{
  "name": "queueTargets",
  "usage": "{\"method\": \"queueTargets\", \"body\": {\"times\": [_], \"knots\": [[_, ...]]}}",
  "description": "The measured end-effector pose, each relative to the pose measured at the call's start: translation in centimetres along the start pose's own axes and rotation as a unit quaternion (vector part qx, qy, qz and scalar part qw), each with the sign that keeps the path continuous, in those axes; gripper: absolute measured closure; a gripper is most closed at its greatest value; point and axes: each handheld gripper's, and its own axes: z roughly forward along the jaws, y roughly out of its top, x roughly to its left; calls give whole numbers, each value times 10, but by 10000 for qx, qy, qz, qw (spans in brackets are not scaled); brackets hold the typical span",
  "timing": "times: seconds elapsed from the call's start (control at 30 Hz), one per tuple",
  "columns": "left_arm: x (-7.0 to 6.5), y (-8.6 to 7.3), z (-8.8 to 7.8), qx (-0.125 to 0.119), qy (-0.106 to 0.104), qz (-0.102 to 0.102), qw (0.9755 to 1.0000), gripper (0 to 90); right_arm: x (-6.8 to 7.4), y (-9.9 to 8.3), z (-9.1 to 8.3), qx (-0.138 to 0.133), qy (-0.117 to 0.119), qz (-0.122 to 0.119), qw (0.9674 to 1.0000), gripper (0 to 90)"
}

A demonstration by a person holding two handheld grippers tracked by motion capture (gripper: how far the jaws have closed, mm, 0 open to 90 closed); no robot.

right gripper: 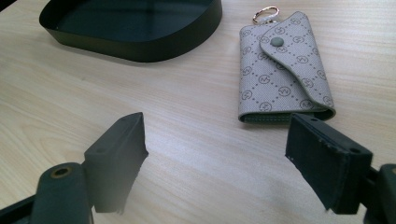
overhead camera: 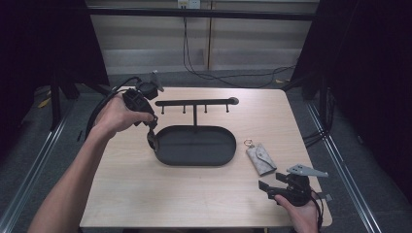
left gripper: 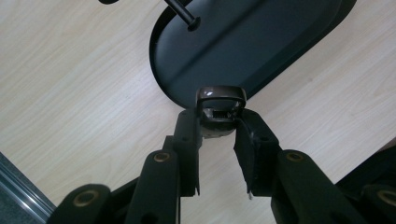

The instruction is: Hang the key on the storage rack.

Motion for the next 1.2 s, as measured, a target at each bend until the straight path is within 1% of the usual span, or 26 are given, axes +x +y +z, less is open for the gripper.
{"method": "queueTargets", "body": {"times": [0.1,0.2,0.23,0.27,0.37,0.4,0.43,0.5,0.53,0.63,0.73,0.8,0.83,0.87,0.93,0.97,1.0,1.03,1.07,1.1,1.13,1.17,1.2], "knots": [[2,5,3,21,-21,-28,10000,708,0,0,0,3,10,-2,10000,199],[8,10,4,4,5,-113,9999,708,0,0,0,-3,31,8,10000,199],[10,11,5,30,14,-155,9999,708,0,0,0,-6,31,17,10000,199],[11,13,6,55,-19,-156,9999,708,-1,0,0,-3,35,23,10000,199],[12,17,8,88,33,-161,9998,708,-1,0,0,0,48,19,10000,199],[11,19,9,58,32,-203,9998,708,-1,0,0,0,48,22,10000,199],[11,21,10,97,51,-180,9998,708,-1,0,0,2,49,25,10000,199],[11,24,13,108,-22,-170,9998,708,-1,0,0,1,53,27,10000,199],[11,25,15,132,6,-159,9998,708,-1,0,0,2,51,24,10000,200],[9,30,19,137,-17,-151,9998,708,-1,0,0,0,56,31,10000,199],[9,34,22,165,49,-189,9997,708,-1,0,0,4,68,30,10000,201],[9,36,23,181,62,-227,9996,708,-1,0,0,7,73,27,10000,201],[9,37,24,144,51,-226,9996,708,-1,0,0,7,75,25,10000,201],[10,38,25,200,35,-226,9995,708,-1,0,0,8,79,23,10000,202],[9,40,28,221,112,-270,9993,707,-1,0,0,9,80,27,10000,202],[9,41,30,191,191,-297,9992,707,-1,0,0,7,81,25,10000,202],[8,42,30,203,216,-313,9991,707,-1,0,0,6,82,19,10000,202],[9,43,31,147,210,-330,9991,707,-1,0,0,6,82,15,10000,203],[8,43,31,106,191,-395,9990,707,-1,0,0,1,81,14,10000,203],[9,44,31,151,258,-389,9988,707,-1,0,0,-1,82,11,10000,203],[9,44,31,145,239,-391,9988,707,-1,0,0,-4,78,6,10000,204],[9,45,32,128,273,-434,9986,706,-1,0,0,-1,82,11,10000,204],[9,46,33,130,243,-449,9986,706,-1,0,0,0,82,14,10000,204]]}}
